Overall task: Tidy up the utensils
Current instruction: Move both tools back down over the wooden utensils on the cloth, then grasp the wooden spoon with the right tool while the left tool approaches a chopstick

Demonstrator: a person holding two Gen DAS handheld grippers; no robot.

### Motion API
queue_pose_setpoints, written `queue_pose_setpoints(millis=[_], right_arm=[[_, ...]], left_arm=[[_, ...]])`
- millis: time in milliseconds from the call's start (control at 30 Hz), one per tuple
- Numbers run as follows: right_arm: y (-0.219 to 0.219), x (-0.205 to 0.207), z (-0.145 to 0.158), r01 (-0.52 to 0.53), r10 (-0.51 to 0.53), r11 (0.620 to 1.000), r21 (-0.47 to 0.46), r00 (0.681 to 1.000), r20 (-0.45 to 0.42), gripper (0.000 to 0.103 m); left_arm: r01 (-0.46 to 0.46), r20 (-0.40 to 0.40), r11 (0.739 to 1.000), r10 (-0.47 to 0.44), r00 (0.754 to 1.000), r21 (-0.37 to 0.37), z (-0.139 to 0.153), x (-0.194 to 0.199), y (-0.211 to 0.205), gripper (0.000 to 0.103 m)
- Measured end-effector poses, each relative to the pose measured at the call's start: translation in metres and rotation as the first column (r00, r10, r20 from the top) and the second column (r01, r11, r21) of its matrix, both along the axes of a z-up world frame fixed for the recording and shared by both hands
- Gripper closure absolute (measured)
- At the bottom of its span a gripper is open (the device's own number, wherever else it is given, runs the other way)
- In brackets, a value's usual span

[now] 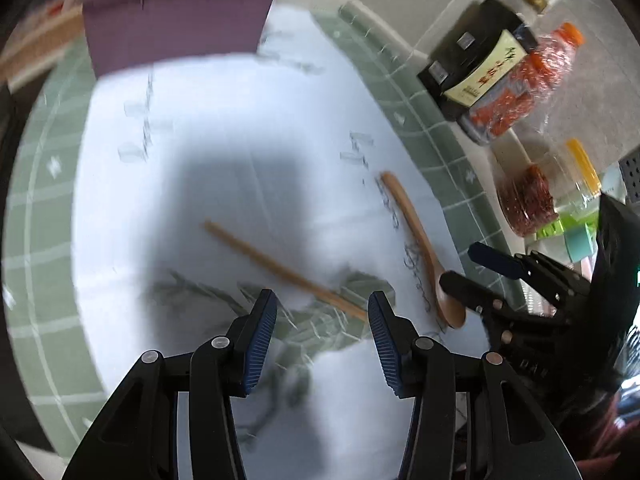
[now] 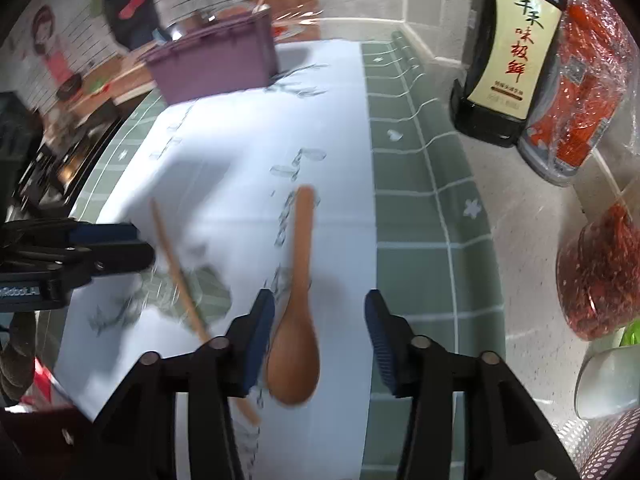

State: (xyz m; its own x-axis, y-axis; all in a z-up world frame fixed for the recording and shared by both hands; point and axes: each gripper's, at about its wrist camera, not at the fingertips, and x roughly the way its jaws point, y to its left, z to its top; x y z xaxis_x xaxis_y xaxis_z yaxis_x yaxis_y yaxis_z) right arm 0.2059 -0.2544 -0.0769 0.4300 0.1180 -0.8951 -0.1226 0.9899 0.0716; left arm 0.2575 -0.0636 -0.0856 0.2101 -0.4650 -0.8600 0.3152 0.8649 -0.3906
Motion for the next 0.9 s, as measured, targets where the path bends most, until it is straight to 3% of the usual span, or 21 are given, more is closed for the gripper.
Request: queue_pose_setpoints(millis=[133,200,467,733,833,900], right_arm=[[-0.005,-0.002,-0.012,0.024,-0.024,1.0,0.0,0.999,-0.027,0.049],[-0.007,-0.003,-0.013,0.032,-0.032,0.999,0.004,0.999,-0.022,0.049],[-0.014,-0.006,-0.011,0.044,-0.044,0.999,-0.026,0.999,-0.013,0.049],[-0.017,0.006,-0.004,0.05,-0.05,0.999,-0.008,0.999,-0.001,0.049],[-0.01,0.018,-0.001,0.036,-0.036,0.999,0.033,0.999,-0.002,0.049],[-0.001,0.026,-0.002,0.022,-0.021,0.999,0.036,1.0,-0.003,0.049]], left_arm=[[-0.131,0.023,0.988,0.129,0.991,0.078,-0.004,0.005,-0.009,0.054],[-0.148,0.035,0.983,0.145,0.989,0.11,-0.005,0.007,-0.016,0.054],[-0.077,0.163,0.944,0.024,0.986,0.322,-0.007,-0.006,-0.032,0.054],[-0.089,0.218,0.912,0.0,0.976,0.401,-0.005,-0.007,0.029,0.054],[-0.162,0.247,0.895,0.061,0.967,0.415,0.0,-0.002,0.062,0.054],[-0.21,0.227,0.904,0.131,0.965,0.371,0.006,0.001,0.085,0.054]])
